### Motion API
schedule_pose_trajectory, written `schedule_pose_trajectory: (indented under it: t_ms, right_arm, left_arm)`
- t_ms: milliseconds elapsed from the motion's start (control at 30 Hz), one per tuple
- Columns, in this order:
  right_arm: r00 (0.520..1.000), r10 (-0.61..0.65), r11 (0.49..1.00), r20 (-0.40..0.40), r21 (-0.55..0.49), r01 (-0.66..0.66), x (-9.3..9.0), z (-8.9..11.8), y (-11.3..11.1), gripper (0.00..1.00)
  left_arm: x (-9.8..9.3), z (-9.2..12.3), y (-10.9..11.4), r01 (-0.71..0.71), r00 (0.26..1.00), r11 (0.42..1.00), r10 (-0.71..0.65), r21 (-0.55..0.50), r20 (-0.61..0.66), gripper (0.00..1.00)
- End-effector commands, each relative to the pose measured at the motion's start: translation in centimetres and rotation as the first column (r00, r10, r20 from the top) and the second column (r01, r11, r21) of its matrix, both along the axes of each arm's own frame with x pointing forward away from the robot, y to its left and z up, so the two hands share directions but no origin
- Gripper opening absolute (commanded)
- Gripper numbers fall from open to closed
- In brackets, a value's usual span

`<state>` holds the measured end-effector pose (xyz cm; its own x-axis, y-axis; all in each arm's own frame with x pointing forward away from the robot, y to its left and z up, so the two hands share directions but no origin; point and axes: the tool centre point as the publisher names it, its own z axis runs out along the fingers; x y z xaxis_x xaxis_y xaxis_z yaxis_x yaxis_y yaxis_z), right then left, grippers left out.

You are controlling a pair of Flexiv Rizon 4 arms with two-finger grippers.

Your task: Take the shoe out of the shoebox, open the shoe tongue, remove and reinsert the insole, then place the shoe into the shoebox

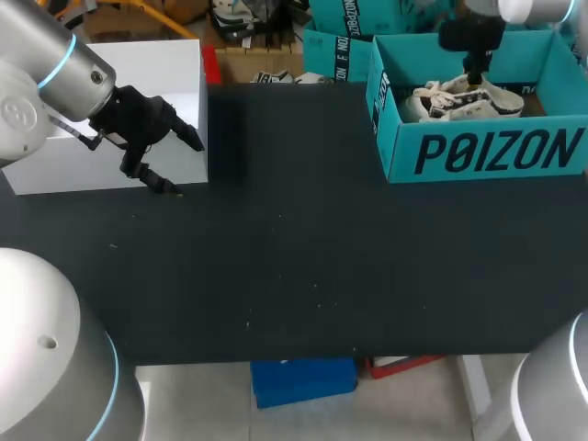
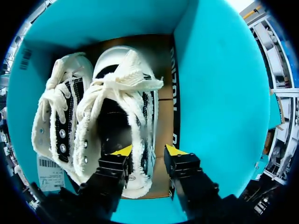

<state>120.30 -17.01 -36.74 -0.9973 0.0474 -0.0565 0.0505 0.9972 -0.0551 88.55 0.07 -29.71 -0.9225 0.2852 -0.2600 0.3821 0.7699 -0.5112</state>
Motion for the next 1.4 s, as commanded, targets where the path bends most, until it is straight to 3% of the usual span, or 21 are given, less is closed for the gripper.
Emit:
schedule_pose_trajectory:
  t_ms: [33,533,800,1000,1133,1400]
  right_arm:
    - [1.0,0.003,1.0,0.013,-0.012,-0.003,-0.6,1.6,0.1,1.0]
    - [1.0,0.005,0.998,0.017,-0.067,-0.004,-0.6,7.7,-0.7,1.0]
    - [0.999,-0.034,0.995,0.006,-0.091,0.034,-2.7,11.6,-0.9,1.0]
    - [0.987,-0.158,0.982,0.007,-0.106,0.158,-5.1,14.1,-1.3,1.0]
    - [0.949,-0.315,0.944,0.018,-0.101,0.315,-7.1,16.0,-1.5,1.0]
    - [0.785,-0.619,0.785,-0.017,-0.028,0.619,-12.0,18.3,-1.6,1.0]
  left_arm:
    - [-0.1,-0.1,0.0,-0.001,1.0,1.0,0.001,-0.002,0.005,1.0]
    - [-0.1,-0.1,0.0,-0.001,1.0,1.0,0.001,-0.002,0.005,1.0]
    - [-0.1,-0.1,0.0,-0.001,1.0,1.0,0.001,-0.002,0.005,1.0]
    - [-0.1,-0.1,0.0,-0.001,1.0,1.0,0.001,-0.002,0.005,1.0]
    - [-0.1,-0.1,0.0,-0.001,1.0,1.0,0.001,-0.002,0.005,1.0]
    - [-0.1,-0.1,0.0,-0.001,1.0,1.0,0.001,-0.002,0.005,1.0]
